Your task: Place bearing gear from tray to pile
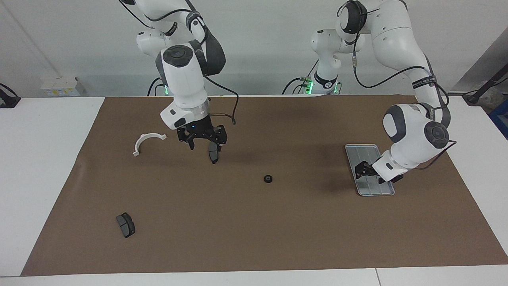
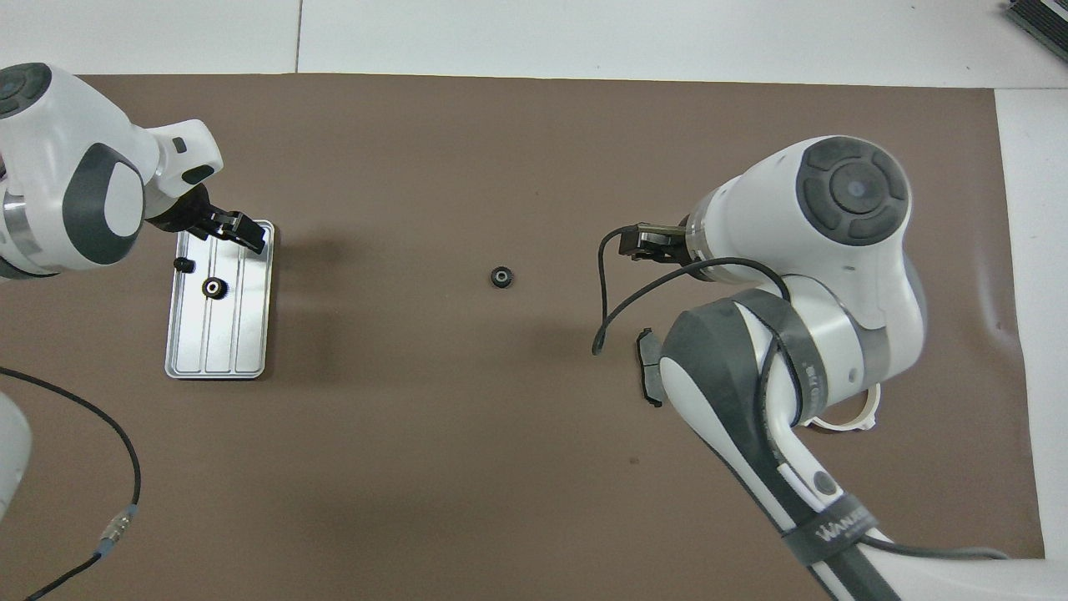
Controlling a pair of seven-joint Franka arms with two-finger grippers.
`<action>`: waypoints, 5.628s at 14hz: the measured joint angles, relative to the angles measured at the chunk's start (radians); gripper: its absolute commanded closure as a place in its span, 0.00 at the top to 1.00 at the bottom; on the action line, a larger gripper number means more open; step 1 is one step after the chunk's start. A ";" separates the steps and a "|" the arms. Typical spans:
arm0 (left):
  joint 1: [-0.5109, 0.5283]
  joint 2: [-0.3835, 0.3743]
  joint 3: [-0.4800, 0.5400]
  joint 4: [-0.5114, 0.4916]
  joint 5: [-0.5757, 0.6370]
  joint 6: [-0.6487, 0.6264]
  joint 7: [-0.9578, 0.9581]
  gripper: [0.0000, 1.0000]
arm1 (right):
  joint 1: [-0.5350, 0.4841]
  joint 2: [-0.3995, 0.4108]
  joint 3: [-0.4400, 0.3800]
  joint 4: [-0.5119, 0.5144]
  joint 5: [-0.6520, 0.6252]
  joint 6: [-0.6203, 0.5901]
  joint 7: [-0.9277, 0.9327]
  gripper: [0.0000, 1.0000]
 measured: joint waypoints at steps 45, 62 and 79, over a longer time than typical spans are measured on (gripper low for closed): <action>-0.202 -0.018 -0.040 0.077 0.009 -0.085 -0.496 0.17 | 0.293 0.576 -0.004 0.463 -0.210 0.050 0.377 0.00; -0.555 0.036 -0.039 0.050 -0.019 0.168 -1.113 1.00 | -0.186 0.077 -0.014 -0.211 -0.147 0.149 -0.355 0.00; -0.214 -0.024 0.118 0.061 -0.002 -0.004 -0.400 1.00 | -0.479 0.078 -0.004 -0.274 -0.054 0.207 -0.794 1.00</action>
